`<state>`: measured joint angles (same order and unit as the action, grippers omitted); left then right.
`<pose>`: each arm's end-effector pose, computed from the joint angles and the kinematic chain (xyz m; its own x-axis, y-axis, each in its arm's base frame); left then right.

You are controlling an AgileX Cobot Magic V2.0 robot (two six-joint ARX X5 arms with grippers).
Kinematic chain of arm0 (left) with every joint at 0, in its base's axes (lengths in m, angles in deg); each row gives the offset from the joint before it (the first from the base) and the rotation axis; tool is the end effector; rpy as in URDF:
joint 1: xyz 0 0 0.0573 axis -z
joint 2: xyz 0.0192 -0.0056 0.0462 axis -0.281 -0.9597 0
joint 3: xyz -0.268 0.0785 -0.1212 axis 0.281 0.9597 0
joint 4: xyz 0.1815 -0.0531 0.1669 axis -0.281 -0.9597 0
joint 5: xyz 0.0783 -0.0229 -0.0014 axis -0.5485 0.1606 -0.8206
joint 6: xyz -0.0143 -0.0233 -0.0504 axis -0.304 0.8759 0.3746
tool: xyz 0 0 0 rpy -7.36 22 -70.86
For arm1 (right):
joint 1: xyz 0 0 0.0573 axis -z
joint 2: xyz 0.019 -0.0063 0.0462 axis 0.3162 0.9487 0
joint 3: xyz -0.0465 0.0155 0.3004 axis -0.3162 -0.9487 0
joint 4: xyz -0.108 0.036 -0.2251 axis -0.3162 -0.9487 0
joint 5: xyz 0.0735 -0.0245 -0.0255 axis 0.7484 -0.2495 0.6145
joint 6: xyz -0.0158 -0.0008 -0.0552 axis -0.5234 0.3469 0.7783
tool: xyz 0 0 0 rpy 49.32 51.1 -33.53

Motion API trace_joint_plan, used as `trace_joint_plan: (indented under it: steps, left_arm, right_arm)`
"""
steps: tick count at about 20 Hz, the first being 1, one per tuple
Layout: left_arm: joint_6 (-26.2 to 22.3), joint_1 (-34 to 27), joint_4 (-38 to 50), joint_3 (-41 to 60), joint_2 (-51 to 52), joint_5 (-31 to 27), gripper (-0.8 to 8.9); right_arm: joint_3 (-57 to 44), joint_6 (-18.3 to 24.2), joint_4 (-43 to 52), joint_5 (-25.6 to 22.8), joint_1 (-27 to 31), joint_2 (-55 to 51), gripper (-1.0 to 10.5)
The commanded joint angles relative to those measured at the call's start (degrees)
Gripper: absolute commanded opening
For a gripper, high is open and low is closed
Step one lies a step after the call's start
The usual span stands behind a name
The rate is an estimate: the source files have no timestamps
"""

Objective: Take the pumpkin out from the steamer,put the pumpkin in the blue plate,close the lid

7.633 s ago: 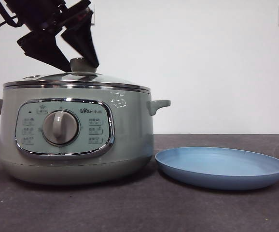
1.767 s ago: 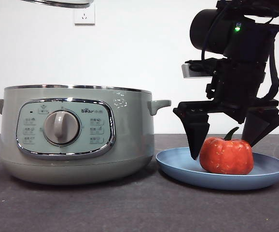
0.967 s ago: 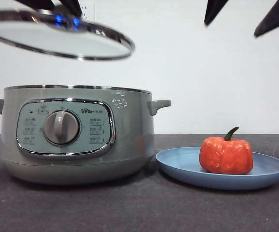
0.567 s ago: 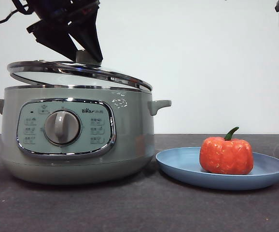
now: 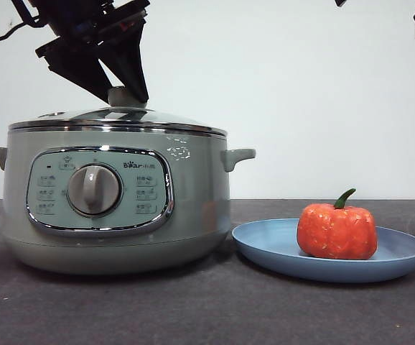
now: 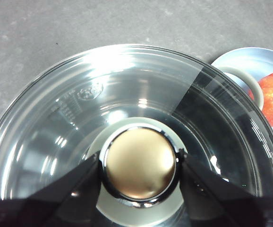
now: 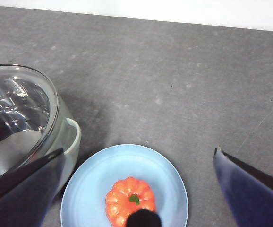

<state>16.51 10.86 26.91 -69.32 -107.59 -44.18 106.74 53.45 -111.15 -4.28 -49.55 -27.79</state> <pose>0.2760 -0.1449 0.3462 0.5746 -0.3904 -0.7193 0.5496 0.8353 -0.0143 0.1464 0.0787 0.3742 0.8519 0.2378 -0.4666 -0.2661 0.9639 0.0053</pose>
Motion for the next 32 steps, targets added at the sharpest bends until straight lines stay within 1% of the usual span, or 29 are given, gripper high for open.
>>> trace_joint_plan:
  steps: [1, 4, 8, 9, 11, 12, 13, 14, 15, 18, 21, 24, 26, 28, 29, 31, 32]
  left_arm:
    - [-0.61, 0.07, -0.87, 0.09, -0.63, -0.83, 4.43]
    - [-0.57, 0.09, -2.91, -0.04, 0.74, -0.92, 4.38]
    - [-0.57, 0.15, -11.65, -0.04, 6.78, -0.26, 4.3]
    - [-0.59, 0.15, -14.1, -0.04, 8.57, -0.15, 3.58]
    - [-0.68, 0.17, -17.97, -0.04, 12.13, 0.22, 1.2]
    - [-1.33, 0.35, -19.56, -0.04, 14.23, 1.46, 0.06]
    - [-2.23, 0.7, -20.46, -0.04, 16.26, 2.93, -0.1]
    - [-2.34, 1.11, -20.57, -0.02, 18.36, 3.08, -0.09]
    - [-2.47, 1.53, -20.31, 0.0, 20.59, 2.56, -0.09]
    - [-2.64, 1.77, -16.98, 2.05, 28.06, 2.01, -0.09]
    - [-2.12, 1.75, -11.19, 10.99, 38.34, -3.52, -0.09]
    - [-0.24, 1.75, -6.45, 22.62, 50.14, -5.01, -0.09]
    - [-0.24, 1.75, -5.16, 28.2, 56.67, -4.98, -0.09]
    - [0.39, 1.75, -5.68, 29.64, 58.84, -4.98, -0.09]
    - [2.03, 1.75, -6.97, 29.62, 59.17, -4.9, -0.09]
    - [4.28, 1.75, -8.96, 29.57, 59.19, -4.85, -0.08]
    - [4.31, 1.75, -9.64, 29.59, 59.19, -4.85, -0.08]
  right_arm:
    - [-0.28, -0.13, -0.44, -0.09, -0.02, -0.13, 5.4]
    - [-0.28, -0.13, -2.34, -0.04, -0.02, -0.13, 5.4]
    - [-0.28, 0.33, -8.72, 0.26, -0.02, -0.13, 5.3]
    - [-0.28, 0.33, -10.23, 0.26, -0.02, -0.13, 5.1]
    - [-0.31, 0.33, -11.61, 0.26, -0.09, -0.17, 3.0]
    - [-0.31, 0.33, -11.56, 0.22, -0.09, -0.44, 1.6]
    - [-0.31, 0.48, -11.08, 0.22, -0.09, -0.68, 0.7]
    - [-0.39, 0.83, -10.25, 0.2, -0.09, -1.18, 0.1]
    - [-0.85, 1.27, -8.7, 0.2, -0.09, -2.21, -0.1]
    - [-5.16, 2.89, -1.2, 0.2, -0.72, -8.94, -0.1]
    - [-12.17, 3.61, 4.5, 0.11, -1.2, -18.36, -0.1]
    - [-18.32, 3.67, 5.55, 0.09, -1.2, -28.13, -0.1]
    - [-19.82, 1.6, 4.9, 0.02, -1.2, -32.11, 0.0]
    - [-19.8, 0.0, 4.92, -0.52, -1.2, -32.83, 0.0]
    - [-19.8, -0.63, 4.87, -0.87, -1.2, -33.0, 0.0]
    - [-19.8, -0.31, 4.83, -2.27, -1.2, -33.09, 0.0]
    - [-19.8, -0.31, 4.74, -2.36, -1.2, -33.09, 0.0]
